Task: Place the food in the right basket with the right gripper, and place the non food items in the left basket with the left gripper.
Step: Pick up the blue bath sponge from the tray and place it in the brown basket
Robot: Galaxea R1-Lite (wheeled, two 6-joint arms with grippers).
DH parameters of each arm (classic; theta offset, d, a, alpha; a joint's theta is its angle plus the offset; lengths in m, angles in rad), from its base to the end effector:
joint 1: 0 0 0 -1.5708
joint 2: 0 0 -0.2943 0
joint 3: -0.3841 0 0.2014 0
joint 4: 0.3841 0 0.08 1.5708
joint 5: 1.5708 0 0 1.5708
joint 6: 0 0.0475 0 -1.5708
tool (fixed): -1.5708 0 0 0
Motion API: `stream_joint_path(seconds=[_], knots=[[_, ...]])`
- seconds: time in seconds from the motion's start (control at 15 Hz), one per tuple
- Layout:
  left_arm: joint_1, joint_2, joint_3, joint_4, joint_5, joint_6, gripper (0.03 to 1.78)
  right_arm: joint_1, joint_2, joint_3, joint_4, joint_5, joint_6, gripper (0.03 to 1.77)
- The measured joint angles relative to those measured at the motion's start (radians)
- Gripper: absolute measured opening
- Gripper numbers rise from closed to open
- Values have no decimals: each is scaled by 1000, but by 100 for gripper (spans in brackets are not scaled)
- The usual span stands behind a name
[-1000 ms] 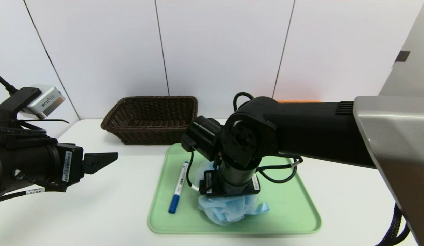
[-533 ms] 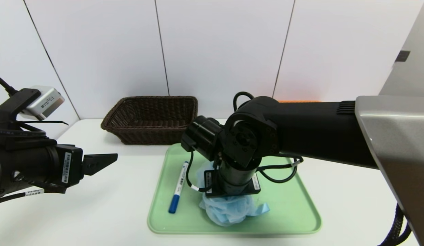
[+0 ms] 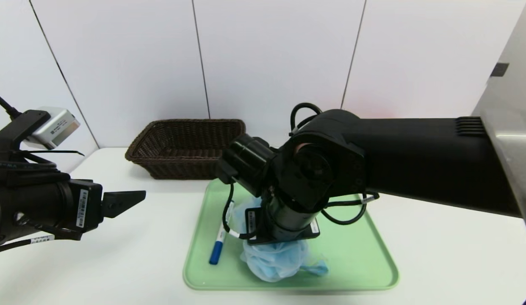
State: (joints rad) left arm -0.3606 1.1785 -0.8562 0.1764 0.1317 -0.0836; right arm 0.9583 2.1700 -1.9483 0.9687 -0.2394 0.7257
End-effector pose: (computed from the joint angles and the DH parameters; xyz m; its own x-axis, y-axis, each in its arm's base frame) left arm 0.1894 -0.0648 0.2236 0.8609 -0.1843 -0.4741 0.2037 0.9790 -0.0107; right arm 0.2458 0.3303 0.1585 0.4014 0.1588 -0.9020 -0.2025 0.9759 0.0817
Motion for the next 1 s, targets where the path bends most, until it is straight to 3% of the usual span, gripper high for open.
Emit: stream_joint_path(seconds=[0.2,0.4,0.67,1.0], knots=[[0,0,1,0,0,-1,169,38,-56,0,-27,-6,-36,68],[0,-1,9,0,0,-1,169,51,-106,0,-160,-21,-117,67],[0,-1,19,0,1,-4,169,34,-125,0,-485,-30,-261,67],[0,-2,55,0,3,-3,169,-63,-48,-3,-950,-35,-408,67]])
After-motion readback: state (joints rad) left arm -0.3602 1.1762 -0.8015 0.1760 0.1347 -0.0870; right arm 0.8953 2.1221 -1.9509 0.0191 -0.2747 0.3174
